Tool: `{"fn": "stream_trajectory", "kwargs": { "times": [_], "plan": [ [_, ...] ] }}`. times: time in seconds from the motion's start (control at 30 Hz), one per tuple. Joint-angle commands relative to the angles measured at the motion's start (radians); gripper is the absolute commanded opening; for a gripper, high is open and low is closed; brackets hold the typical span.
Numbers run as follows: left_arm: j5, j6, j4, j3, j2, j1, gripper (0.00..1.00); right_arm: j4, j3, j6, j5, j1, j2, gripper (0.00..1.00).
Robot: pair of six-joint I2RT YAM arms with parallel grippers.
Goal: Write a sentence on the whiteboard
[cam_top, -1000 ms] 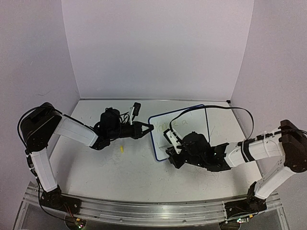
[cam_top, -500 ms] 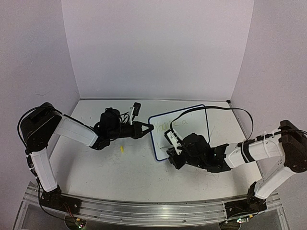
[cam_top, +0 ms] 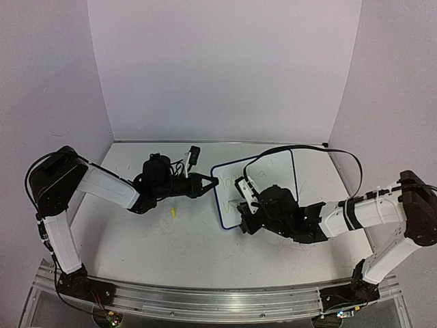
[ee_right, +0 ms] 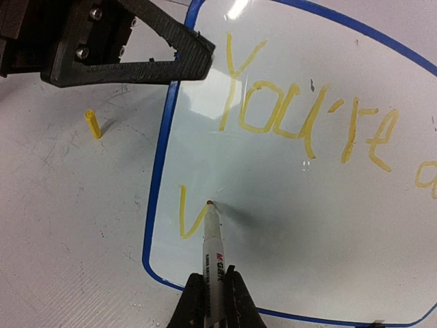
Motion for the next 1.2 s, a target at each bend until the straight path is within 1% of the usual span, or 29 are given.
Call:
{"fn": "stream_trajectory", "kwargs": {
  "times": [0.0,0.23,0.63,1.17],
  "plan": [
    [-0.01,-0.012,0.009,0.006,-0.029,0.002,0.0,0.034,0.035,-0.005,0.062,-0.005,-0.001,0.0],
    [-0.011,-0.012,0.009,0.007,-0.026,0.002,0.0,0.025,0.026,-0.001,0.046,-0.004,-0.007,0.0],
    [-0.011,-0.01,0.009,0.008,-0.03,0.002,0.0,0.005,-0.05,0.054,0.012,-0.004,-0.026,0.0],
    [-0.014,-0.009,0.009,0.002,-0.035,0.002,0.0,0.004,-0.085,0.081,-0.007,-0.005,-0.025,0.0]
  ]
}}
